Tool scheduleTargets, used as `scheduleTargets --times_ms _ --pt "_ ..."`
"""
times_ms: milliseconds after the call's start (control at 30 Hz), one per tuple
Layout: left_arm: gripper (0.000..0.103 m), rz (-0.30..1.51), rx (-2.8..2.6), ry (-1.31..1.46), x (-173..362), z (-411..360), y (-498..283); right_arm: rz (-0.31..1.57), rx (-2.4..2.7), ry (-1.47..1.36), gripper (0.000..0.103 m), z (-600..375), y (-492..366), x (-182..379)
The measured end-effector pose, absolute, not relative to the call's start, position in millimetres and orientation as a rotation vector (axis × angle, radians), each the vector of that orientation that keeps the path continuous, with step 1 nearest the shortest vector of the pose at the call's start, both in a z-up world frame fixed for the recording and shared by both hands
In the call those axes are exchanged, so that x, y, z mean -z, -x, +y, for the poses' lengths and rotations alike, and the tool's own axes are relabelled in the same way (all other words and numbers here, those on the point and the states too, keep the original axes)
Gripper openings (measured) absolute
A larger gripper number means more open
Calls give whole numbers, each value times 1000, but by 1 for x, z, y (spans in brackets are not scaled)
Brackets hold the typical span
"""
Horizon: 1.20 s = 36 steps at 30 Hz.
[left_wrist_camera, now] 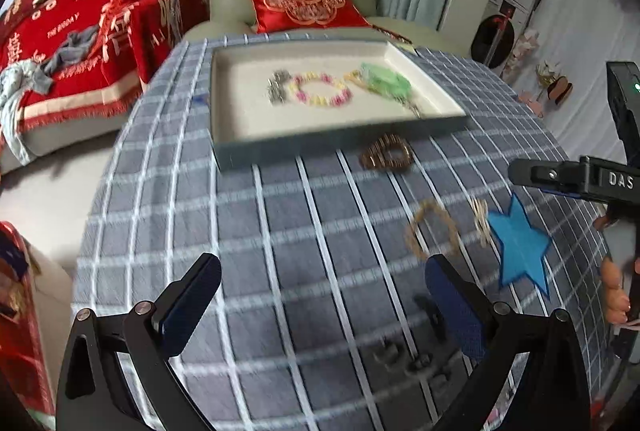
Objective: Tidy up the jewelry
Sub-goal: 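Move both tools back over the tablecloth toward the remaining hair clips, then grasp the tan rabbit-ear hair pin with the right tool while the left tool grasps the black claw clip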
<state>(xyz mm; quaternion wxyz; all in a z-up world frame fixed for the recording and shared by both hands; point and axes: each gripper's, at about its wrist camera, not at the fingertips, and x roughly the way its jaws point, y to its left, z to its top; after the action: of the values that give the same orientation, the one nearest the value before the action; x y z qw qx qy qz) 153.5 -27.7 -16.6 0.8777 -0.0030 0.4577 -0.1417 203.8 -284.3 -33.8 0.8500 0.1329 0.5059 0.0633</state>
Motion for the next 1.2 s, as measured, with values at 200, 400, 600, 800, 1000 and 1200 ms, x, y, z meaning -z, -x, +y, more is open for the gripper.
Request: scheduleTargets --times_ms 200,400,600,800,1000,1200 --pt "103 958 323 -28 26 -43 -124 1103 -117 -247 103 -279 -184 50" --pt "103 982 318 -34 37 -58 -115 1124 -109 -234 103 -274 -176 61" --pt "103 985 301 -48 42 -70 -117 1136 -102 -143 89 -263 -176 66" --pt "103 979 279 -67 46 -76 -119 1146 -102 -99 75 -253 -180 72" --pt "99 991 265 -70 51 -82 -124 1133 -83 -2 58 -242 -183 73" --pt "74 975 266 -102 51 -88 -122 1128 -93 42 36 -233 -184 72"
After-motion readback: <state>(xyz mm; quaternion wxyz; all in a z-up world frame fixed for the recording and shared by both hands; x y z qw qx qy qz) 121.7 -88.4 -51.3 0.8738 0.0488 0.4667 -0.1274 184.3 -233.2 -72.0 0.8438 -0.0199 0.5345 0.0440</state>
